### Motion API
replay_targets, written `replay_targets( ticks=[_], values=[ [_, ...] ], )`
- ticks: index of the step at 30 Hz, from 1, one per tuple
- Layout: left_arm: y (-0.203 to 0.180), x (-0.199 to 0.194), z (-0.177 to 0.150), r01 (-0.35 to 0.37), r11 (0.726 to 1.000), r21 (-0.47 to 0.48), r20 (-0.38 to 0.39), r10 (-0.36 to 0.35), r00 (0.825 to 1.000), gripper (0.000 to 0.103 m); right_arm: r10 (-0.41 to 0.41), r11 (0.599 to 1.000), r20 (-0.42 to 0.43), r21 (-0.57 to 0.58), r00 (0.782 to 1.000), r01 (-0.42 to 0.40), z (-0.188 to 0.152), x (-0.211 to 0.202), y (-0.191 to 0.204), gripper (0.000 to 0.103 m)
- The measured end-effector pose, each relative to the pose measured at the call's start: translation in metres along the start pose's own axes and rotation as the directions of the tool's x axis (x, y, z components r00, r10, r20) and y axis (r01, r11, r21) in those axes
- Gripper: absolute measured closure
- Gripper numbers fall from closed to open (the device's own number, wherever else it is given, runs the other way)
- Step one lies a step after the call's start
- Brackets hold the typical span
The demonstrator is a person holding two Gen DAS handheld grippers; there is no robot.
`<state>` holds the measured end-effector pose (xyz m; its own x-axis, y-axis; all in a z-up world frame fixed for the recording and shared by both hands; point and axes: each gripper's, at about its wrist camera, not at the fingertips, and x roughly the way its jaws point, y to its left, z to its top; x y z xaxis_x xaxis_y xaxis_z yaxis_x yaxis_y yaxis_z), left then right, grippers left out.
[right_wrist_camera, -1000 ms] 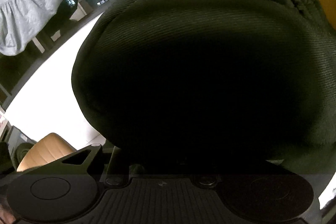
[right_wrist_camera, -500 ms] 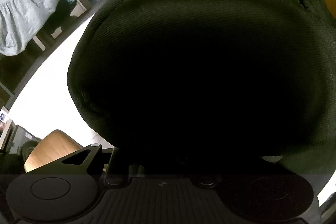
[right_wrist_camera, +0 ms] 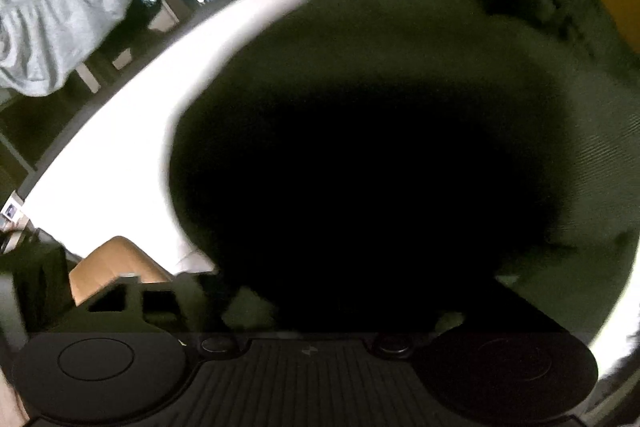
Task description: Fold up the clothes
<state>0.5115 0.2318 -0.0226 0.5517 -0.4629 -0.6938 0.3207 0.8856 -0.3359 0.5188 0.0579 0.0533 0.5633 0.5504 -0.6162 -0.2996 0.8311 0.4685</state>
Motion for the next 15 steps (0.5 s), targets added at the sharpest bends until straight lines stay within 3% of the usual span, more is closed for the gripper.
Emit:
replay_targets(
  ticks=[3,6,10,13,15],
  values=[
    [0.012,-0.022,0.005,0.044,0.997,-0.066,0.051,-0.041,0.998,0.084,-0.025,0.999,0.071,-0.039,0.997,0.027,-0.013,-0.035,0.001,0.014],
    [0.026,-0.046,0.010,0.073,0.988,-0.135,0.129,-0.056,0.990,0.085,-0.087,0.996,0.123,-0.001,0.989,0.088,-0.024,-0.061,-0.015,0.010],
    [0.041,-0.068,0.014,0.047,0.981,-0.186,0.246,0.000,0.969,0.086,-0.182,0.981,0.140,0.096,0.973,0.169,-0.038,-0.074,-0.031,0.012],
    [0.045,-0.061,0.016,0.008,0.979,-0.202,0.241,0.041,0.970,0.087,-0.207,0.973,0.136,0.134,0.969,0.189,-0.052,-0.073,-0.048,0.029],
    [0.046,-0.054,0.017,-0.009,0.977,-0.213,0.224,0.058,0.973,0.087,-0.195,0.977,0.135,0.116,0.971,0.180,-0.062,-0.069,-0.056,0.047]
  ],
)
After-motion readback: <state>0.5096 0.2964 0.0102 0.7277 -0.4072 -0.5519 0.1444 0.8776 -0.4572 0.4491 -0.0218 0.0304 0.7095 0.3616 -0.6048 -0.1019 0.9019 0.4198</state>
